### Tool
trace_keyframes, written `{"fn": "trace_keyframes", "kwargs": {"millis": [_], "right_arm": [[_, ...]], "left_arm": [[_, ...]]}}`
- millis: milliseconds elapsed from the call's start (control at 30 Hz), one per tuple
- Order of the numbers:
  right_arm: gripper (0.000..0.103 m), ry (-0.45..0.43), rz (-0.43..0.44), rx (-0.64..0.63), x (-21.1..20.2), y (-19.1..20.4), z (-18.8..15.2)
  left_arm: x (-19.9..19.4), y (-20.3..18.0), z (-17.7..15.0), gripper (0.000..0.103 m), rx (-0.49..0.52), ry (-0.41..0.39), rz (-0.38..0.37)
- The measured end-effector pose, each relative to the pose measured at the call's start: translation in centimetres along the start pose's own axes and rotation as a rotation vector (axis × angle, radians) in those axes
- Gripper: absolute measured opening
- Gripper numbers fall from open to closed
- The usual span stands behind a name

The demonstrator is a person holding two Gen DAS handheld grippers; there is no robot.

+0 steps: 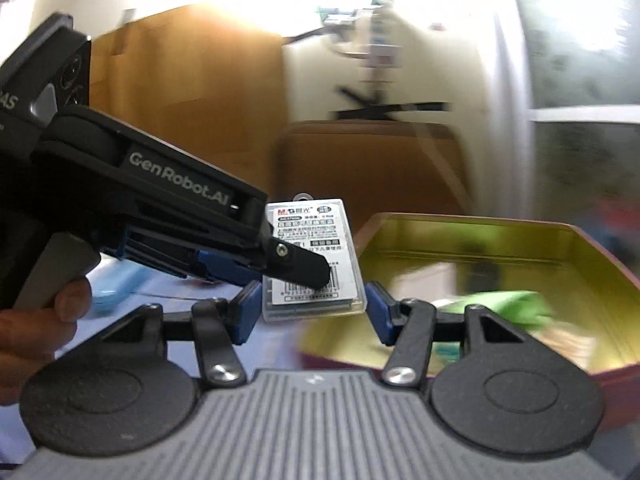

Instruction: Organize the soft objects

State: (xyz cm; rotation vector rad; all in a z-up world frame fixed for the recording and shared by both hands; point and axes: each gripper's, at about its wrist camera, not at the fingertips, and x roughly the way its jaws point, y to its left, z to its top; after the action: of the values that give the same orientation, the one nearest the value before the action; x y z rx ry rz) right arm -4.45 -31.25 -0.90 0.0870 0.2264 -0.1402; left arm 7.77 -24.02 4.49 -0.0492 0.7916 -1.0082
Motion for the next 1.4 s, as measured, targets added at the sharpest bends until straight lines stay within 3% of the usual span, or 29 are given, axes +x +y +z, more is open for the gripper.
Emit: {"fn": "trace_keyframes", "kwargs": {"millis": [100,167,300,533,700,833,1133,1400], "right_arm": [[0.059,0.002,-0.101,0.000,0.7,-2.5,0.0],[0.059,0.008,-0.182,0.001,1.7,-4.3,0.1],[0.060,0.049,-0.295,0.041,3.3,-7.5,-0.5],[0.060,-0.024,-0.268,0.155,-0.4,-7.8,-1.9],[0.059,-0.077,-0.257,0.242,-2.6,-7.3,-1.5],[0.059,-0.084,-0.199,0.323,-3.2,-7.4,-0.6],[0.059,0.000,-0.058,0.411,-3.2,-4.7,-0.5],[0.060,0.027,-0.049,0.409,-3.6,-2.4,-0.5]], "left_arm": [[3.9,-2.2,1.3,0.037,0.038,0.028,-0.009],[5.9,-3.5,1.6,0.039,0.065,0.026,0.027],[6.2,-4.3,1.1,0.040,0.083,0.010,0.071],[2.7,-3.3,0.0,0.044,0.079,-0.022,0.143],[-0.8,-2.9,-1.3,0.052,0.112,-0.054,0.291],[-3.7,-2.0,-2.9,0.058,0.112,-0.078,0.380],[-8.1,0.3,-6.2,0.075,0.127,-0.115,0.528],[-9.6,1.1,-7.7,0.098,0.148,-0.143,0.577]]}}
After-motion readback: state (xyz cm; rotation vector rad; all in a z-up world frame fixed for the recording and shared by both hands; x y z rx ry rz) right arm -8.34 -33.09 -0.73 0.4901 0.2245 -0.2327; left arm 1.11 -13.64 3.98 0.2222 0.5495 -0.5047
